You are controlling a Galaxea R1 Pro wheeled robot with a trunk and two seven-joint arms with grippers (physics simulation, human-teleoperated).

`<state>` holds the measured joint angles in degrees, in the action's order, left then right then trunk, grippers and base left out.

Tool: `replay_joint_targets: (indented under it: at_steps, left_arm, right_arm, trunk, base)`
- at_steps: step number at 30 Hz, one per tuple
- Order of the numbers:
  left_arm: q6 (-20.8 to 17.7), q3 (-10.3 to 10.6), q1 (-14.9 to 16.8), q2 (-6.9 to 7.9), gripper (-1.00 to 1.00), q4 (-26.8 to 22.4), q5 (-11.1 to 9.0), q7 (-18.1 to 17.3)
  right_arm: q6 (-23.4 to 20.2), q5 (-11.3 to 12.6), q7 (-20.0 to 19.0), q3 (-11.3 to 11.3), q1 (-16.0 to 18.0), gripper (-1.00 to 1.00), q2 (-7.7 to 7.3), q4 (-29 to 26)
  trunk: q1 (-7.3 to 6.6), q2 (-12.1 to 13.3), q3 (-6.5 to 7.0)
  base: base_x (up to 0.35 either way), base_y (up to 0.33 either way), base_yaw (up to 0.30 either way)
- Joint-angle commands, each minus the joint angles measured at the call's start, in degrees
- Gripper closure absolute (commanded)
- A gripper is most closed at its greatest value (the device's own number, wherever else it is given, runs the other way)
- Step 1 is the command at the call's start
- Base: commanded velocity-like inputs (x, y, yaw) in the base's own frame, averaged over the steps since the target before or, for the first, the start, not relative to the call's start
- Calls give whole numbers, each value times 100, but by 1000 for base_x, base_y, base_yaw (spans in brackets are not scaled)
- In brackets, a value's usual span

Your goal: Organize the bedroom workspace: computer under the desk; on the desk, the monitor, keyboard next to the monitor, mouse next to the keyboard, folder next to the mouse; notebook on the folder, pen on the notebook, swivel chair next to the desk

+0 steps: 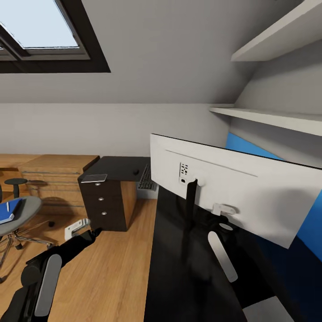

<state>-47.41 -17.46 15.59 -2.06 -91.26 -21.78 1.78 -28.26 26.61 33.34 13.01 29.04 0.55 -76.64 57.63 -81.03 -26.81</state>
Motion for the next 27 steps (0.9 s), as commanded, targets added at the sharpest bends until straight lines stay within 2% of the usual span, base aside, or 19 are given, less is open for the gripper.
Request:
replay_joint_targets:
  at_steps: [1, 7, 17, 27]
  left_arm:
    - [-34, -55, 5, -5, -100, -6, -51, 18]
    - [-33, -313, 5, -5, -100, -6, -62, 15]
    - [-31, -421, 5, 6, -100, -6, -63, 18]
    - [-31, -462, 5, 193, -100, -6, -108, 23]
  right_arm:
    - [-13, 46, 50, 7, 5, -100, -3, -2]
    - [-6, 46, 50, -7, 6, -100, -5, 245]
    - [142, 30, 56, -23, 9, -100, -38, 549]
    - [160, 29, 74, -227, 17, -100, -197, 767]
  trunk:
    - [0, -4, -7]
    - [0, -4, -7]
    - [0, -4, -7]
    - [0, -4, -7]
  base:
    - [0, 0, 0]
    - [0, 0, 0]
    - [0, 0, 0]
    - [0, 0, 0]
